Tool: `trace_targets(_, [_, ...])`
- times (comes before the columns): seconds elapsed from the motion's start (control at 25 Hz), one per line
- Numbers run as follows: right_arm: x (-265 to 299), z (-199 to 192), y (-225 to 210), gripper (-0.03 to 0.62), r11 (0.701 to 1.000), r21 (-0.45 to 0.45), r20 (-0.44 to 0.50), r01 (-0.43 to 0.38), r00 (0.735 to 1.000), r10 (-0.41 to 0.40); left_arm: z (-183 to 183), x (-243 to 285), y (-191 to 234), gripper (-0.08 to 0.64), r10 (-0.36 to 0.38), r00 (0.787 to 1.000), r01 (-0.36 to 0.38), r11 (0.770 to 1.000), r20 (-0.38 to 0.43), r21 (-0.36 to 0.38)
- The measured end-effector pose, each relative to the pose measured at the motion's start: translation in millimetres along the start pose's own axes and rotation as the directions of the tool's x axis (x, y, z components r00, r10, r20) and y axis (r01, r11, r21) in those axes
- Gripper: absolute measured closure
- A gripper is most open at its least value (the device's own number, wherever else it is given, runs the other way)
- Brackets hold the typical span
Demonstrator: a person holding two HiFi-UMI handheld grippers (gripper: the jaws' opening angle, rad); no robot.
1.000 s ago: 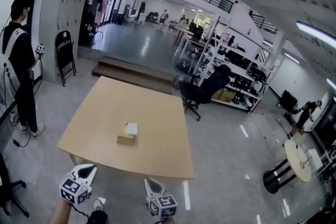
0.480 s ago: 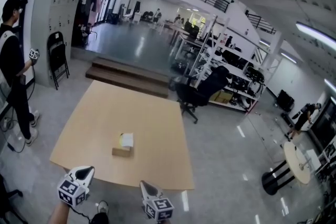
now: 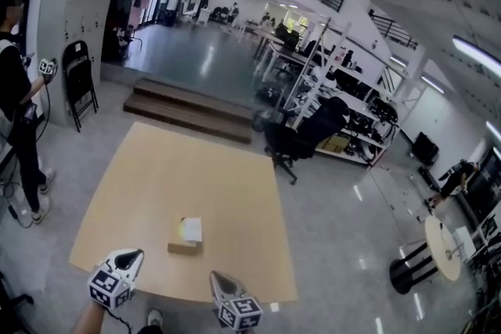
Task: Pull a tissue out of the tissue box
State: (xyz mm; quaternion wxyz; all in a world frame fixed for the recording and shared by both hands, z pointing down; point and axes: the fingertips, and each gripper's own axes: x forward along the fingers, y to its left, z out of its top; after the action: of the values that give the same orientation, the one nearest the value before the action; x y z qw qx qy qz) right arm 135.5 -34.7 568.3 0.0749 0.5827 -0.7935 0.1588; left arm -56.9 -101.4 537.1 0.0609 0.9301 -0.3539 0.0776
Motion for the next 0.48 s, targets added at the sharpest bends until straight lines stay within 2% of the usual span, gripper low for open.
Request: trace_targets(0.48, [79.6, 29.3, -35.5, 0.584, 0.998, 0.027, -0.026, 0.057, 0.998, -0.056, 3.5, 69.9, 67.4, 0.554, -0.033, 0.999, 0.033, 0.999, -0.042, -0.013])
